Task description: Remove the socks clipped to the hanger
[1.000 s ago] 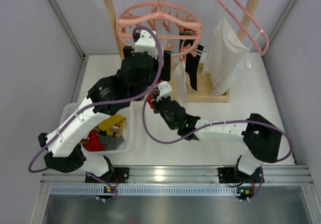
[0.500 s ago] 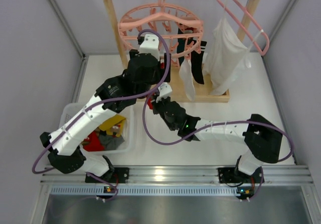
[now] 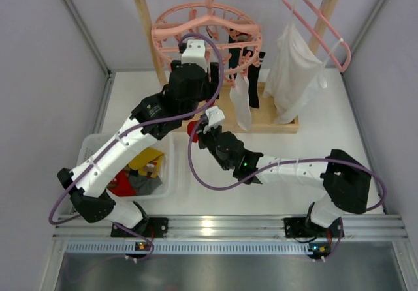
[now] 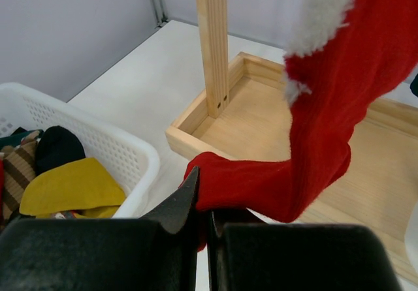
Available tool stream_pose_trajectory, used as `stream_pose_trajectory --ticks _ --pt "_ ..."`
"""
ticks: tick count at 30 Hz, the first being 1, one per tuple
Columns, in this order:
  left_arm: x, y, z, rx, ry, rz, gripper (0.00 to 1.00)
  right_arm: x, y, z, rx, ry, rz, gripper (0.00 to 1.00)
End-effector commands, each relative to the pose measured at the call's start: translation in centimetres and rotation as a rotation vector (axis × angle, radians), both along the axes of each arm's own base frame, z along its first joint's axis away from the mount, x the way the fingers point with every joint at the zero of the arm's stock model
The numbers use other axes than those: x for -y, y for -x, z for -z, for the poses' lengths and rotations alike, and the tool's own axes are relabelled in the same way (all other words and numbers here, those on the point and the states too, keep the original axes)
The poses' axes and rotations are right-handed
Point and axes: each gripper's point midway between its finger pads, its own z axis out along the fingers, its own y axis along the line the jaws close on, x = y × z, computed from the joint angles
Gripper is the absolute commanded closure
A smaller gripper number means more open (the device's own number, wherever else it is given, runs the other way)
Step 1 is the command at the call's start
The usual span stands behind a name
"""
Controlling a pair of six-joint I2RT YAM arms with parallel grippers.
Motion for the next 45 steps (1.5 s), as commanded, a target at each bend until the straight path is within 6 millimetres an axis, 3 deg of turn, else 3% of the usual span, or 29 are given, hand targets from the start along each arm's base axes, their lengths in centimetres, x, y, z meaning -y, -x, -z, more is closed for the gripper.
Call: stream_pose_trajectory --ticks 1,10,14,18,22,25,26,28,33,35,39,45 --pt "1.0 -1.0 -1.4 0.054 0.054 0.023 0.26 -0.8 1.7 -2.1 0.014 -0.066 -0.064 1.00" --pt "1.3 -1.9 -1.4 0.066 0.047 0.017 0.39 -1.5 2.3 -1.7 0.012 -0.052 -0.089 1.00" --pt "1.4 -2.1 -1.2 0.064 0.046 0.019 0.58 -1.4 2.5 -1.7 0.012 -0.050 -0.090 1.00" --pt "1.6 -2.3 -0.9 0.058 0.044 0.031 0.69 -1.1 2.7 -1.3 0.005 -0.045 -0.093 1.00" --pt "1.4 -2.2 -0.9 0.056 0.049 0.035 0.71 -0.2 3.0 0.0 -0.015 -0.040 -0.084 1.00" --pt "1.1 -2.2 -0.9 0.055 0.055 0.032 0.81 0.7 3.8 1.4 -0.034 -0.029 -0.102 1.00" --pt "1.1 -2.2 -0.9 0.056 0.058 0.033 0.86 0.9 4.2 1.1 -0.026 -0.044 -0.117 1.00" --pt "0.8 -2.2 -1.1 0.058 0.060 0.027 0.88 1.4 5.0 2.6 -0.038 -0.023 -0.141 1.00" --pt "0.5 -1.9 -1.5 0.062 0.078 0.030 0.90 3.5 6.0 3.6 -0.054 -0.025 -0.139 1.00" --pt "0.4 -1.8 -1.6 0.063 0.083 0.037 0.85 4.0 6.1 3.6 -0.055 -0.023 -0.135 1.00" --pt "0.3 -1.1 -1.6 0.059 0.097 0.057 0.53 4.7 7.0 3.7 -0.054 0.008 -0.179 1.00" --pt "-0.3 0.3 -2.7 0.075 0.124 0.092 0.31 4.5 9.2 2.7 -0.024 0.050 -0.326 1.00"
